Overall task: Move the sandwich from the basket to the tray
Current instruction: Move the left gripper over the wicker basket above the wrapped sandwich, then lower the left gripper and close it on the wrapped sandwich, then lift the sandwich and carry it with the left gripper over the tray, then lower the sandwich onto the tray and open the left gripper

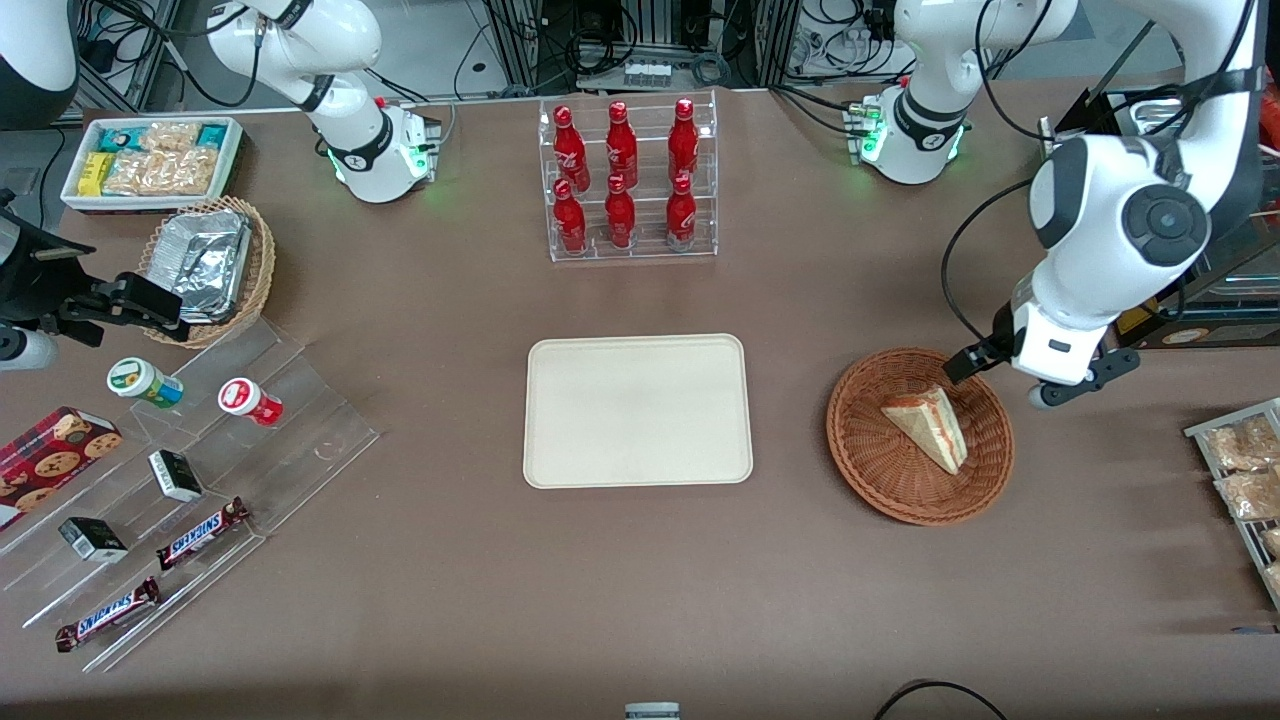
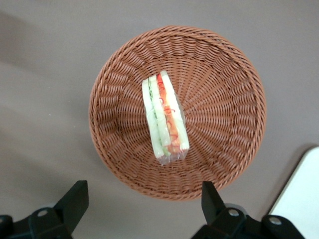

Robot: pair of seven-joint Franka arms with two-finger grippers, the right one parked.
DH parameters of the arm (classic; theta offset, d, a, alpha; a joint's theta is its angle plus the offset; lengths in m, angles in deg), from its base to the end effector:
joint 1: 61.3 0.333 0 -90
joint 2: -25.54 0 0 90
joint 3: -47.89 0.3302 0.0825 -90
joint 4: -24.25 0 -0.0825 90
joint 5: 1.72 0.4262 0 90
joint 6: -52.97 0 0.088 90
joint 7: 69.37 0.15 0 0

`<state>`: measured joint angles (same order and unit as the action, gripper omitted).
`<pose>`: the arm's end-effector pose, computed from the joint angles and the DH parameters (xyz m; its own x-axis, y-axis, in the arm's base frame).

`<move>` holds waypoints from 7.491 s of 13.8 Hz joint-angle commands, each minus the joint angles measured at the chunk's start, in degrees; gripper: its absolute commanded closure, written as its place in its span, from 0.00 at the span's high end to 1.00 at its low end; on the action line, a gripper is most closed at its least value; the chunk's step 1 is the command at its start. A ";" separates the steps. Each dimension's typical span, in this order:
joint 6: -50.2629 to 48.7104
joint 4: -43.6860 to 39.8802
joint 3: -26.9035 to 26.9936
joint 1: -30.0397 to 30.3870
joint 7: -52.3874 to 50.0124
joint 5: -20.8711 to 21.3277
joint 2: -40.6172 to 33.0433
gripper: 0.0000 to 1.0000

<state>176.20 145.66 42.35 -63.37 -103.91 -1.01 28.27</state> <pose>0.5778 -0.0762 0.3367 0.8945 0.4469 -0.0097 0.4467 -0.8946 -0.0135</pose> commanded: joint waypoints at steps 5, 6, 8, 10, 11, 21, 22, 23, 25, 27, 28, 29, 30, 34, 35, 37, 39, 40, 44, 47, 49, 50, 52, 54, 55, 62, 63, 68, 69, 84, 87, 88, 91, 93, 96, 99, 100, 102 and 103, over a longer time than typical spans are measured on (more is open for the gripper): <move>6.83 0.32 -0.79 -0.39 -9.05 -0.45 5.62 1.00; 7.71 0.06 -0.87 -0.39 -10.71 -0.45 6.67 1.00; 9.65 0.06 -1.57 -0.48 -12.13 -0.45 8.17 1.00; 9.92 -0.03 -1.67 -0.48 -12.05 -0.36 9.31 1.00; 10.44 -0.03 -1.67 -0.48 -12.05 -0.36 9.75 1.00; 14.31 0.05 -1.40 0.05 -12.05 0.43 16.00 0.78; 14.31 0.23 -1.40 0.14 -12.05 0.43 15.91 0.49; 14.23 0.23 -1.40 0.14 -12.05 0.43 15.91 0.24; 14.05 0.23 -1.40 0.14 -11.79 0.52 15.91 0.00; 13.70 0.23 -1.40 0.14 -11.61 0.52 15.65 0.00; 13.61 0.14 -1.40 0.14 -11.44 0.52 15.56 0.00; 13.52 0.14 -1.32 0.14 -11.26 0.52 15.38 0.00; 13.09 0.06 -1.32 0.14 -11.26 0.52 15.29 0.00; 6.69 -2.83 -1.40 0.40 -10.99 0.69 13.54 0.00; 4.75 -3.89 -1.40 0.40 -10.91 0.78 13.19 0.00; 1.50 -5.82 -1.40 0.31 -10.64 1.83 12.92 0.00; -2.02 -7.93 -1.40 0.14 -10.64 3.06 12.92 0.00; -3.34 -8.99 -1.49 -0.04 -10.56 3.07 12.49 0.00; -10.45 -14.52 -2.37 -1.70 -8.72 3.07 12.30 0.00; -12.22 -16.72 -2.46 -4.68 -4.23 2.98 12.22 0.00; -12.58 -17.61 -2.54 -8.63 -3.62 2.98 12.39 0.00; -12.58 -18.05 -2.46 -10.65 -2.39 2.98 12.48 0.00; -12.67 -18.66 -2.54 -13.12 3.56 2.72 12.48 0.00; -12.67 -19.45 -2.63 -15.32 6.66 2.10 12.92 0.00; -12.49 -19.80 -2.63 -16.29 7.72 2.01 13.62 0.00; -12.58 -27.62 -5.01 -21.30 10.28 -2.29 21.17 0.00; -12.58 -29.02 -5.09 -21.66 9.23 -2.21 22.66 0.00; -12.32 -34.91 -5.09 -25.26 4.22 -1.51 29.52 0.00; -12.23 -35.62 -5.09 -25.96 4.12 -1.50 30.58 0.00; -5.56 -41.96 -4.74 -30.53 -4.22 1.65 41.83 0.00; -5.11 -41.96 -4.74 -30.62 -4.14 1.83 42.19 0.44; -5.11 -41.96 -4.66 -30.62 -3.96 1.84 42.19 0.66; -5.37 -41.96 -4.74 -30.98 -4.14 2.27 42.10 1.00; -5.81 -41.96 -4.74 -30.98 -4.40 2.28 41.93 1.00; -6.86 -42.04 -4.74 -30.98 -7.65 2.36 41.31 1.00; -6.87 -42.22 -4.66 -30.89 -7.57 2.97 40.44 1.00; -6.87 -42.39 -4.66 -30.80 -7.57 3.59 39.91 1.00; -7.30 -42.40 -4.66 -30.36 -7.65 3.94 39.11 1.00; -8.09 -42.57 -4.57 -30.27 -7.65 3.86 38.94 1.00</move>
<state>170.08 103.35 37.31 -93.39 -110.27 1.73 68.48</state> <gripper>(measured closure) 0.000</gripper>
